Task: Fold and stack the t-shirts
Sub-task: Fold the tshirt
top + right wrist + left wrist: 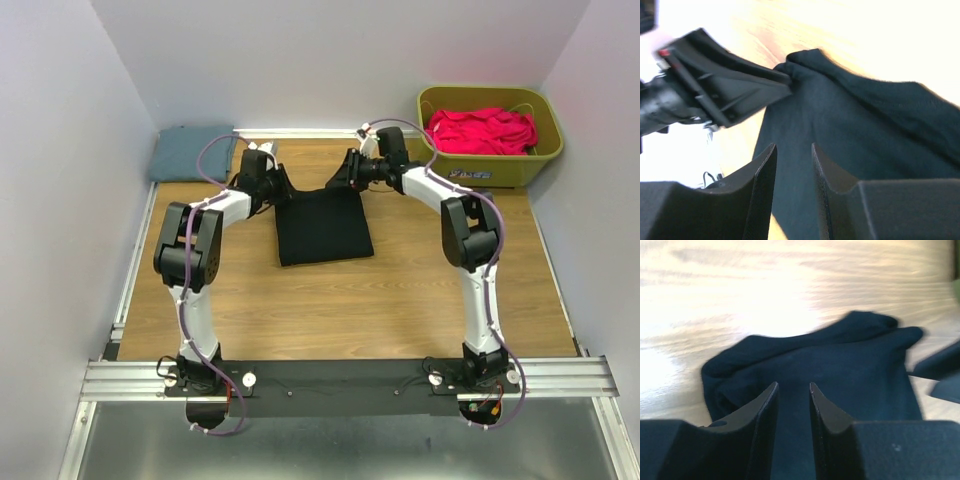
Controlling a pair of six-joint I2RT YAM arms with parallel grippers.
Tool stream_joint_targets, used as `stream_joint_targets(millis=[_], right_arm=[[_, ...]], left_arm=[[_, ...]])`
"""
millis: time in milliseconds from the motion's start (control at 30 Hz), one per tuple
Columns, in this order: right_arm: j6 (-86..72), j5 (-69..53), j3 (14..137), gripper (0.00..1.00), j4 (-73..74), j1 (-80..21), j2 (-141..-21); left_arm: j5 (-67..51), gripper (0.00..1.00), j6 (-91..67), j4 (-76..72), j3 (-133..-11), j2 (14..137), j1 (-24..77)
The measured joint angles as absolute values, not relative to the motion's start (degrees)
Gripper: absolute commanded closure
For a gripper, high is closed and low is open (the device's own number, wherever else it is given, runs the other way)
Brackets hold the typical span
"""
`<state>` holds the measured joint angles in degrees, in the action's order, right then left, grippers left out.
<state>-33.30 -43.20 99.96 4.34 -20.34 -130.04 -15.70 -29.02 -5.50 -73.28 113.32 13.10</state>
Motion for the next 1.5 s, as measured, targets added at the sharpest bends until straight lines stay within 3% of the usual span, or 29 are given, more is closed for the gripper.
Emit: stream_joint_targets(millis=[233,733,900,1133,1500], right_arm=[[-34.5,-44.7,104.4,0.59,2.8,-20.7,-139.2],[-38.2,-39.3,119.0,0.57,2.6,-18.6,-148.3],[-38.3,-38.4,119.0,0.57,2.6,-18.7,-148.3],[-37.1,-36.8,115.6,0.57,2.7,-18.6,-144.6],[-35.9,-35.4,113.0,0.57,1.2,-18.6,-140.0]], left_arm=[[-18.3,0.73,-32.9,-6.9,-73.6,118.8,10.5],[-19.8,0.75,-38.5,-14.3,-64.5,115.3,8.6],[-19.8,0.68,-39.1,-13.6,-62.3,112.6,7.9],[-19.7,0.68,-39.1,-14.3,-61.1,106.1,6.5],[-19.8,0.76,-39.3,-14.1,-64.4,112.9,6.3]])
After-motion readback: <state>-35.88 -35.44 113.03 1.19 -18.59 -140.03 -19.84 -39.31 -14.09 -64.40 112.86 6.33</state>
